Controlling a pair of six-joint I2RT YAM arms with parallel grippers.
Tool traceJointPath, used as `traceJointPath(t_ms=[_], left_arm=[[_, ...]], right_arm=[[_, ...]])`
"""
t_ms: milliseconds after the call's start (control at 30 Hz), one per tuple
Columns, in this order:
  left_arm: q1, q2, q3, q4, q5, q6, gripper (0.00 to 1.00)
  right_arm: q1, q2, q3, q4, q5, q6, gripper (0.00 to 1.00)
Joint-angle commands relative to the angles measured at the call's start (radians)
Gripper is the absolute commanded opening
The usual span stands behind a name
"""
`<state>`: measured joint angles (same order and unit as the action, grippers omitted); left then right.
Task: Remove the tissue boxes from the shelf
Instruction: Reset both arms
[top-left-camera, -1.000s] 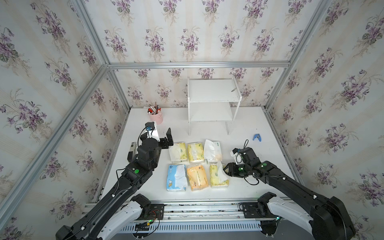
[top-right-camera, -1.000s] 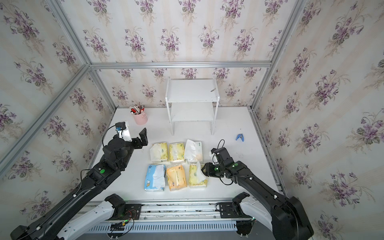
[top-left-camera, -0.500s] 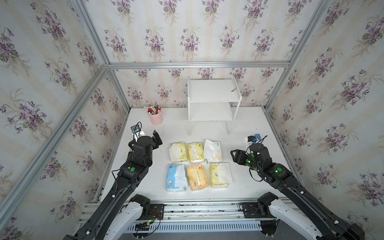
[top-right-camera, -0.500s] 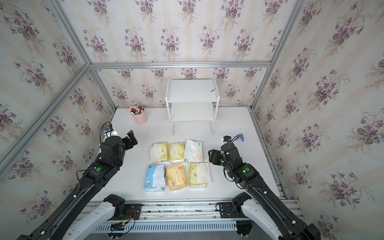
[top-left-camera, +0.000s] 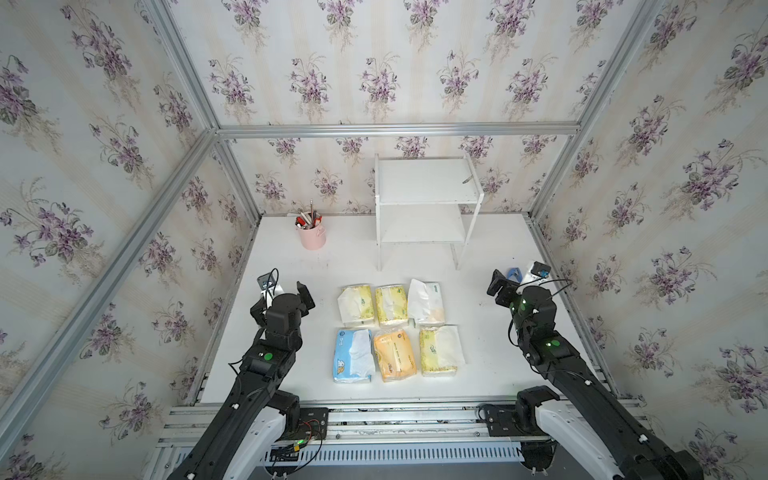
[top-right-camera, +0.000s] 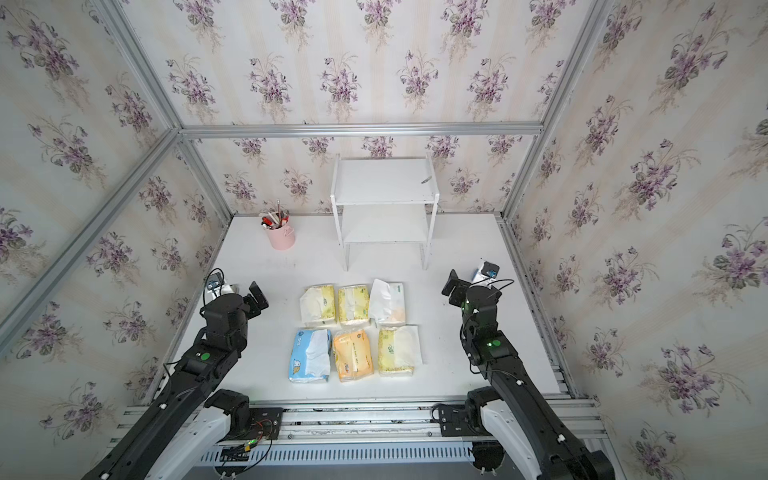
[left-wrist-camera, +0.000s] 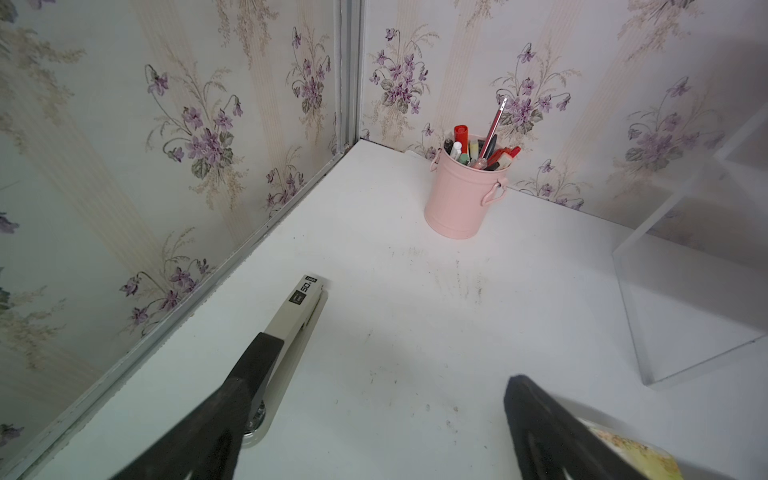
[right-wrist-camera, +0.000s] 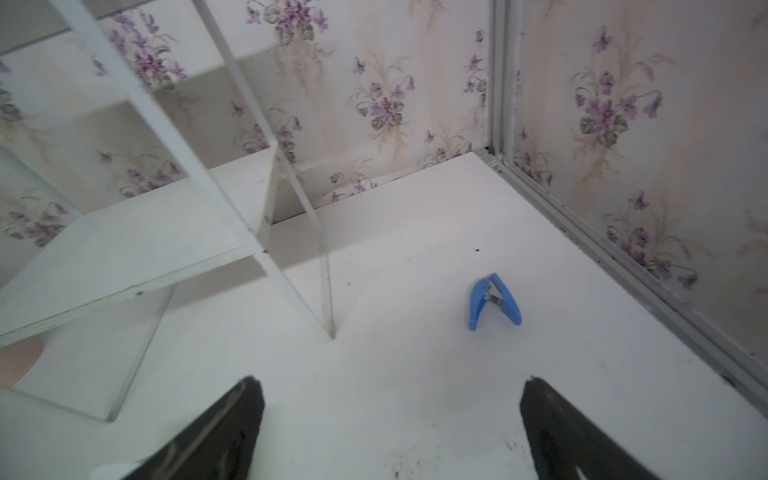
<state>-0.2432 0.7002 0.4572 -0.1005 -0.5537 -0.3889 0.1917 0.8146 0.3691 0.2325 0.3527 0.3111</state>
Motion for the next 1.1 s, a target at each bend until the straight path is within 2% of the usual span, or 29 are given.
traceJointPath(t_ms=[0,200,333,533,567,633,700,767,833,867,900,1000,1067], left_arm=[[0.002,0.049,0.015,0.047,-0.053,0.091,0.99],[0.008,0.164,0.024,0.131,-0.036,0.147,0.99],[0.033,0.227,0.029,0.162,0.003,0.156,0.99],[0.097,0.314,-0.004,0.267,0.106,0.189,0.99],[0.11,0.337,-0.006,0.287,0.137,0.203,0.99],[0.123,0.381,-0.006,0.321,0.154,0.211,0.99],[0.129,0.433,-0.014,0.39,0.165,0.238,0.99],[0.134,0.498,-0.018,0.477,0.193,0.283,0.99],[0.14,0.565,-0.015,0.551,0.218,0.313,0.99],[0.143,0.6,-0.013,0.592,0.228,0.331,0.99],[0.146,0.616,0.003,0.591,0.26,0.345,0.99],[0.157,0.679,-0.017,0.736,0.334,0.428,0.99],[0.189,0.773,-0.044,0.842,0.391,0.409,0.99]], right_arm=[[-0.052,0.054,-0.07,0.268,0.026,-0.022,1.0],[-0.058,0.277,-0.169,0.628,0.053,-0.182,1.0],[-0.065,0.442,-0.234,0.929,-0.007,-0.279,1.0],[-0.13,0.757,-0.313,1.414,-0.138,-0.273,1.0],[-0.132,0.752,-0.314,1.416,-0.144,-0.271,1.0],[-0.145,0.693,-0.283,1.26,-0.162,-0.251,1.0],[-0.162,0.733,-0.247,1.267,-0.177,-0.241,1.0],[-0.163,0.705,-0.172,1.065,-0.2,-0.242,1.0],[-0.162,0.731,-0.172,1.115,-0.238,-0.264,1.0],[-0.163,0.714,-0.165,1.066,-0.238,-0.258,1.0],[-0.163,0.715,-0.164,1.06,-0.237,-0.257,1.0],[-0.163,0.716,-0.165,1.076,-0.238,-0.258,1.0],[-0.163,0.723,-0.169,1.077,-0.238,-0.26,1.0]])
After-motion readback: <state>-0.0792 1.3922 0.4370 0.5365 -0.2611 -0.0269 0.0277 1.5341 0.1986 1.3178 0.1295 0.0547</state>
